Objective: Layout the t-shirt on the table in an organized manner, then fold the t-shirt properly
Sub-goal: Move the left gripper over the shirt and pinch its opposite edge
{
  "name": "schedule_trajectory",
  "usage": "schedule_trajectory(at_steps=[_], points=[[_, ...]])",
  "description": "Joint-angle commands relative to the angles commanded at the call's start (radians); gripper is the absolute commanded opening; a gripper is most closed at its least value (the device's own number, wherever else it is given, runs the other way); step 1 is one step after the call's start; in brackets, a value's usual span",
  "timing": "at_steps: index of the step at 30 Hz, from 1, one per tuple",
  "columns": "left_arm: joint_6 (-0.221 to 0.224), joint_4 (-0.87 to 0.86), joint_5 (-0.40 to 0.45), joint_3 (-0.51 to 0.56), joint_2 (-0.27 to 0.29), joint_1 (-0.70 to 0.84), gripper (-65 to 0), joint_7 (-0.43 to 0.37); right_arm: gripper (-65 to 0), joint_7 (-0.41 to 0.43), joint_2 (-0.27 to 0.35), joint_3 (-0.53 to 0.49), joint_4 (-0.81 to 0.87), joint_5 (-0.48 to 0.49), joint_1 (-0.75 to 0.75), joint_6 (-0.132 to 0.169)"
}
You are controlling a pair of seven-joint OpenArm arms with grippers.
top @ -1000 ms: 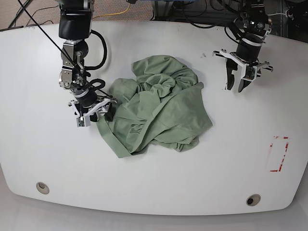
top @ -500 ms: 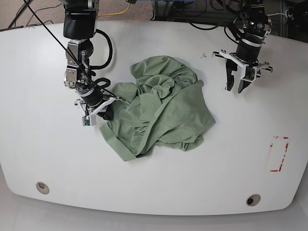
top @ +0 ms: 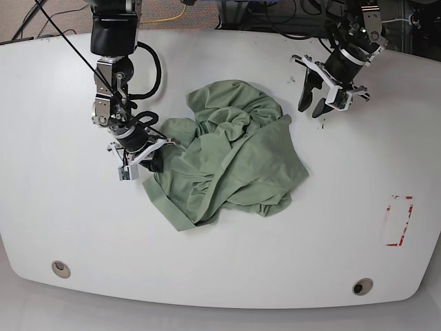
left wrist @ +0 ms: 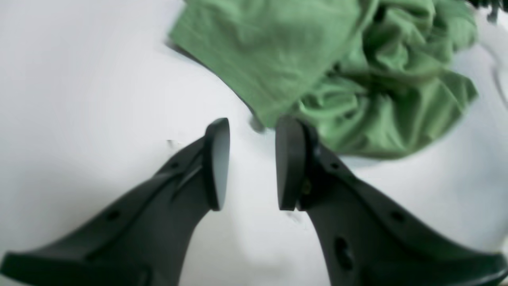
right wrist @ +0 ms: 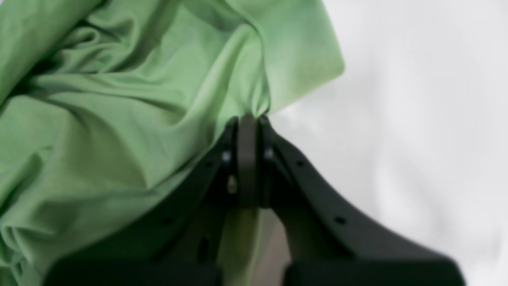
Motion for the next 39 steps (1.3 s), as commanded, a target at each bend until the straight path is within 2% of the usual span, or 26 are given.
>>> schedule_trajectory(at_steps=[3, 11, 14, 17, 20, 25, 29, 39], points=[[-0.025, -0.002, 0.0, 0.017, 0.0, 0.011, -46.7, 0.009, -65.0, 0.0, 0.0, 0.0, 0.0, 0.0, 0.0, 0.0], [-0.031, -0.072, 0.0, 0.081, -0.008, 0.021, -46.1, 0.009, -65.0, 0.002, 0.0, 0.0, 0.0, 0.0, 0.0, 0.0], [-0.031, -0.11, -0.003, 0.087, -0.008, 0.018, -41.3, 0.009, -65.0, 0.002, -0.002, 0.0, 0.0, 0.0, 0.0, 0.0], [-0.026, -0.141, -0.003, 0.087, 0.0, 0.014, -33.6, 0.006, -65.0, 0.002, -0.002, 0.0, 0.0, 0.0, 0.0, 0.0], [-0.026, -0.166, -0.003, 0.087, 0.002, -0.008, -29.6, -0.006, -65.0, 0.002, -0.002, 0.0, 0.0, 0.0, -0.002, 0.0], [-0.029, -0.204, -0.005, 0.091, 0.003, -0.025, -30.6, -0.025, -65.0, 0.002, -0.002, 0.0, 0.0, 0.0, -0.008, 0.0], [-0.032, -0.238, -0.015, 0.091, 0.031, -0.052, -30.1, -0.025, -65.0, 0.002, -0.002, 0.0, 0.002, 0.0, -0.017, 0.0], [-0.032, -0.264, -0.054, 0.091, 0.035, -0.08, -30.3, -0.025, -65.0, 0.002, -0.002, 0.0, 0.002, 0.0, -0.021, 0.0]])
